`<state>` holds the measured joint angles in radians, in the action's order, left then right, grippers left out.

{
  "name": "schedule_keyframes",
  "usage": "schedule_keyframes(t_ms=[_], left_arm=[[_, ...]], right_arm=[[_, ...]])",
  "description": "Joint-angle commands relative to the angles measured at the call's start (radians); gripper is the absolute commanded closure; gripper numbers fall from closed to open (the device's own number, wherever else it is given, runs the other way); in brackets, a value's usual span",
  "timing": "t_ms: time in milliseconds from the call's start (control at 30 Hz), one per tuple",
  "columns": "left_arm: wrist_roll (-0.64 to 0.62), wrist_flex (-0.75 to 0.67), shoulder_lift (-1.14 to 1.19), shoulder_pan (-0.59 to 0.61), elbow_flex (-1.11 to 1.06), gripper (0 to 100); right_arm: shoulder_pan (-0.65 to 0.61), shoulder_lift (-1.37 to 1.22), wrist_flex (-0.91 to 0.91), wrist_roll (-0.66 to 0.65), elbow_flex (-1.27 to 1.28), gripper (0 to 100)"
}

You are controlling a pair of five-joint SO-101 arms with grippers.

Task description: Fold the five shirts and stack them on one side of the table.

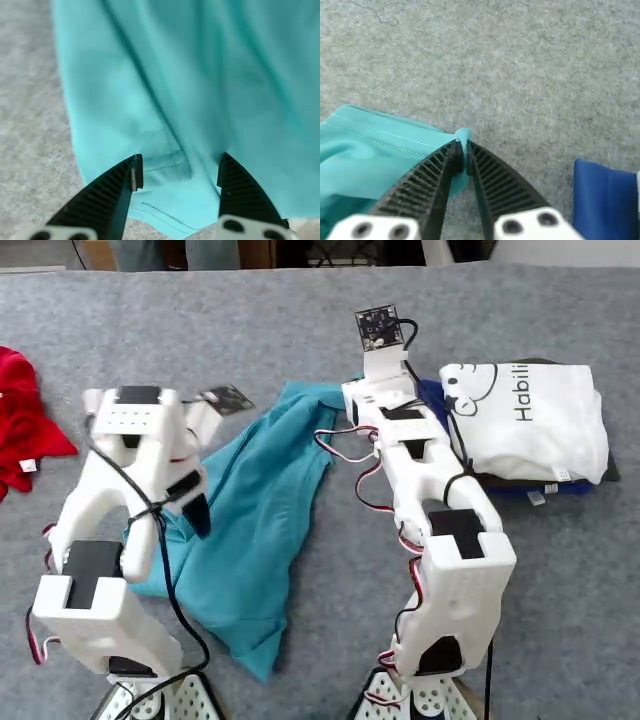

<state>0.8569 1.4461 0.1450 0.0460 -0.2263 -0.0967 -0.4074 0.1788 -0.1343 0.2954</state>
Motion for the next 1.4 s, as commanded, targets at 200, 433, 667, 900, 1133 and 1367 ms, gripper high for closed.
schedule_keyframes(t_ms=[200,433,667,900,1133,1367], left_arm=[[-0.008,-0.035,-0.011,0.038,-0.004,75],[0.072,-0.034,-0.003,0.079,-0.004,78],[0.117,-0.035,-0.002,0.079,-0.008,78],[0.117,-0.04,0.0,0.074,-0.036,78],[0.097,-0.035,-0.002,0.059,-0.038,78],[0.069,-0.08,-0.002,-0.022,-0.119,78]], right_arm=[[-0.021,0.005,-0.02,-0.006,-0.024,98.4],[-0.021,0.005,-0.02,-0.006,-0.022,98.4],[-0.021,0.005,-0.02,-0.006,-0.022,98.4],[-0.021,0.005,-0.02,-0.006,-0.022,98.3],[-0.021,0.005,-0.02,-0.006,-0.022,98.3],[-0.021,0.005,-0.02,-0.006,-0.022,98.3]])
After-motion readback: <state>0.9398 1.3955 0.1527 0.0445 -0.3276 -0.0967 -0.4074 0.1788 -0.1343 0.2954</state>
